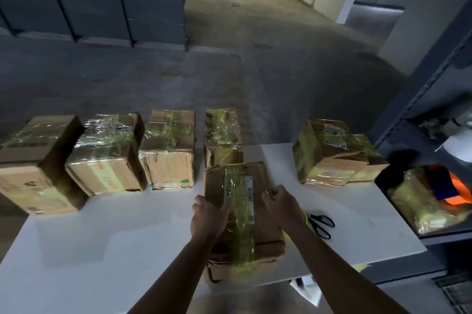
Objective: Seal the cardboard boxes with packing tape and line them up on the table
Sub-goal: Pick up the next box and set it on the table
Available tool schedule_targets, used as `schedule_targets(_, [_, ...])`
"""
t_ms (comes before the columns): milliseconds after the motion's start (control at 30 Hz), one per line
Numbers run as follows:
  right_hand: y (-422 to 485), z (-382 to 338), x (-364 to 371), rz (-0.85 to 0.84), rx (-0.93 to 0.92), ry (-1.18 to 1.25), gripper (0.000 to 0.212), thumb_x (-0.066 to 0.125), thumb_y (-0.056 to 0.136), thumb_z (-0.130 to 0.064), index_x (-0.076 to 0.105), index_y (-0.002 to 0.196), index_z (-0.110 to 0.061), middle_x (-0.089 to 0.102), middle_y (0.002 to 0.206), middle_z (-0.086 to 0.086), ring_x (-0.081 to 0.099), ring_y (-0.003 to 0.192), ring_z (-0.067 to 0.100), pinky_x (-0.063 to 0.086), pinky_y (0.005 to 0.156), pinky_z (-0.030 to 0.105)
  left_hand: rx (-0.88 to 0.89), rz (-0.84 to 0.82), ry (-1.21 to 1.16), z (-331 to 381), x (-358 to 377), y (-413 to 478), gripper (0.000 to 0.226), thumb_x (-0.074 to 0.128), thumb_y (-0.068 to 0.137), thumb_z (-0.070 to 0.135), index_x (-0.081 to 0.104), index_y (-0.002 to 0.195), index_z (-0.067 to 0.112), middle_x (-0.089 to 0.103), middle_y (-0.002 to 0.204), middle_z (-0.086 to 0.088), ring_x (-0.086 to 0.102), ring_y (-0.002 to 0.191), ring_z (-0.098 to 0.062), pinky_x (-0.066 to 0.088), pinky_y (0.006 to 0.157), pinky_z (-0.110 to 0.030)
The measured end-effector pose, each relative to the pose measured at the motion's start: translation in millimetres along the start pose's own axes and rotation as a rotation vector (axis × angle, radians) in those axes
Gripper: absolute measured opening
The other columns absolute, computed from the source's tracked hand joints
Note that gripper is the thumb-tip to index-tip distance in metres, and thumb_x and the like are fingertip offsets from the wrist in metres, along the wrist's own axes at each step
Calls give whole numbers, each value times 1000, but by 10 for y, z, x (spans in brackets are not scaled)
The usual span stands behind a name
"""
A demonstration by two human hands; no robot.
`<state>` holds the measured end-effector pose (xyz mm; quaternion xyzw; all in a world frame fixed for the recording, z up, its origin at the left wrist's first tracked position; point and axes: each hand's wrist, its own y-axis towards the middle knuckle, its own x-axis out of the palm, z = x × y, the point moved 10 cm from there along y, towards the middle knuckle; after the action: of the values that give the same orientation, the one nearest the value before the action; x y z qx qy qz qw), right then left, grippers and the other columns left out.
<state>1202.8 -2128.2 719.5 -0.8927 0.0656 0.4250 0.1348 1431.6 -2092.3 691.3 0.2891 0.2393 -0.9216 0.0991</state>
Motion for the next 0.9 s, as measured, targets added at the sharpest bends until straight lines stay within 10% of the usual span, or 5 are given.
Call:
schedule_targets(267, [125,-113,-235,47,-99,243,22,50,96,-30,60,87,-13,65,85,3,59,83,24,41,69,33,-144,31,-186,-127,12,87,53,56,91,43,37,124,6,59,107,-10,55,92,-30,42,78,-36])
schedule_targets(467, [114,-257,29,-199,-105,441,39,66,89,-31,56,122,-14,61,117,1,57,108,16,48,90,31,-76,233,22,-158,-405,86,52,62,89,27,39,131,8,47,124,-16,50,111,-35,46,92,-46])
schedule_targets(667, [50,-138,254,-404,26,465,59,64,90,-33,39,140,-14,49,130,-5,48,116,15,45,89,21,88,217,181,-124,-584,209,14,53,93,15,61,102,7,69,93,-9,64,79,-25,57,69,-39])
schedule_targets(800, [91,60,342,-382,124,449,108,75,60,-70,38,143,-11,49,136,4,51,119,23,53,78,32,63,63,282,9,-629,148,63,30,98,55,63,86,3,69,85,-13,66,76,-24,44,66,-29])
schedule_targets(900, [125,100,469,-388,134,445,94,74,54,-73,61,118,-6,65,108,5,63,93,19,52,66,30,60,-155,104,202,-533,-20,67,31,95,63,58,118,6,62,112,-9,58,95,-25,41,78,-31])
